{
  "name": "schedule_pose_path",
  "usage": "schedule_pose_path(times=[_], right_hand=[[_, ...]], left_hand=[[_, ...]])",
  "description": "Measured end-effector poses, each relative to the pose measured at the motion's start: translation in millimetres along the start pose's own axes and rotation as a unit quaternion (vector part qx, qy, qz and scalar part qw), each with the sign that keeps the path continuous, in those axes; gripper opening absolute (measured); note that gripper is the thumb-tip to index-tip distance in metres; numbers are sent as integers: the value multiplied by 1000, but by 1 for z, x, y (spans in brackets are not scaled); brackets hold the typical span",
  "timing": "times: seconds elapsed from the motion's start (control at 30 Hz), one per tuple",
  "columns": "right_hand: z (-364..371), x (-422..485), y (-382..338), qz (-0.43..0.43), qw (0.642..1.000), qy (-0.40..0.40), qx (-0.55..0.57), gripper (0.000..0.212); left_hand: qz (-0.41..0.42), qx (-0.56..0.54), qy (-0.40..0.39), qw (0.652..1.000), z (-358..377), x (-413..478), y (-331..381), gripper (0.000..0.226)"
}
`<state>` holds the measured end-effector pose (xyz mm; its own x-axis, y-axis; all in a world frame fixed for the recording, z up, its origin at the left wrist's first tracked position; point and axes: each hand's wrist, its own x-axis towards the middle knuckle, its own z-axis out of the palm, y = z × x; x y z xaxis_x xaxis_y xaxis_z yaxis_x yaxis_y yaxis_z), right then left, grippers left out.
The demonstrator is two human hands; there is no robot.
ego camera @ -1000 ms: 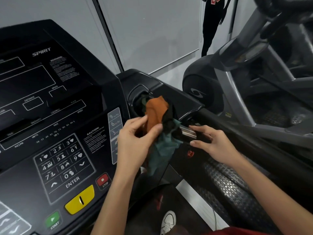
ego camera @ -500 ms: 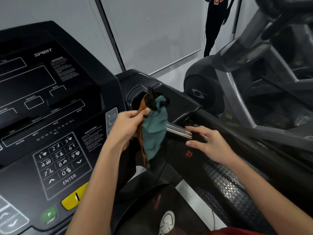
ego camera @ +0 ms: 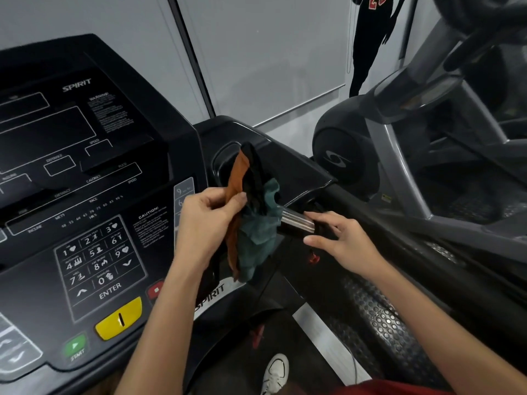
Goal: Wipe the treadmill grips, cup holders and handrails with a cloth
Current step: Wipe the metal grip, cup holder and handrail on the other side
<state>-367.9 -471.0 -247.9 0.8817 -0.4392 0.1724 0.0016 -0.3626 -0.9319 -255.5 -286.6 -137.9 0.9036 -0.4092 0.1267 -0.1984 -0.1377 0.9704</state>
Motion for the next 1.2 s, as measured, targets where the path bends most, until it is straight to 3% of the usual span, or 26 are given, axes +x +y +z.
schedule_pose_path(times=[0.2, 0.33, 0.43, 0.53, 0.63, 0.77, 0.87, 0.97, 1.1, 1.2], right_hand=[[1, -1, -1, -9, 1000, 10, -13, 47], [2, -1, -1, -7, 1000, 7, -19, 49], [2, -1, -1, -8, 1000, 10, -15, 49], [1, -1, -3, -4, 1000, 3, -21, 51], [-1, -1, -6, 4, 999, -11, -32, 52], [-9, -2, -9, 13, 998, -52, -27, 46], [-17, -6, -17, 22, 995, -78, 54, 37], [-24, -8, -28, 24, 990, -78, 112, 28], [-17, -2, -41, 21, 984, -96, 149, 38], [-8, 3, -45, 27, 989, -81, 123, 40]], left_hand=[[86, 74, 105, 988, 4, -25, -17, 14], [172, 153, 113, 966, 1, -31, -20, 22], [126, 105, 89, 982, 0, -21, -20, 24], [38, 4, 15, 999, 9, -11, -11, 9], [12, 4, -11, 1000, 17, -3, -9, 9], [46, 40, 64, 996, 28, -15, -19, 21], [8, -19, 157, 987, 43, -33, -24, 42], [-5, -34, 206, 978, 55, -41, -30, 46], [16, -59, 201, 978, 72, -58, -30, 38], [81, -47, 170, 981, 74, -69, -31, 23]])
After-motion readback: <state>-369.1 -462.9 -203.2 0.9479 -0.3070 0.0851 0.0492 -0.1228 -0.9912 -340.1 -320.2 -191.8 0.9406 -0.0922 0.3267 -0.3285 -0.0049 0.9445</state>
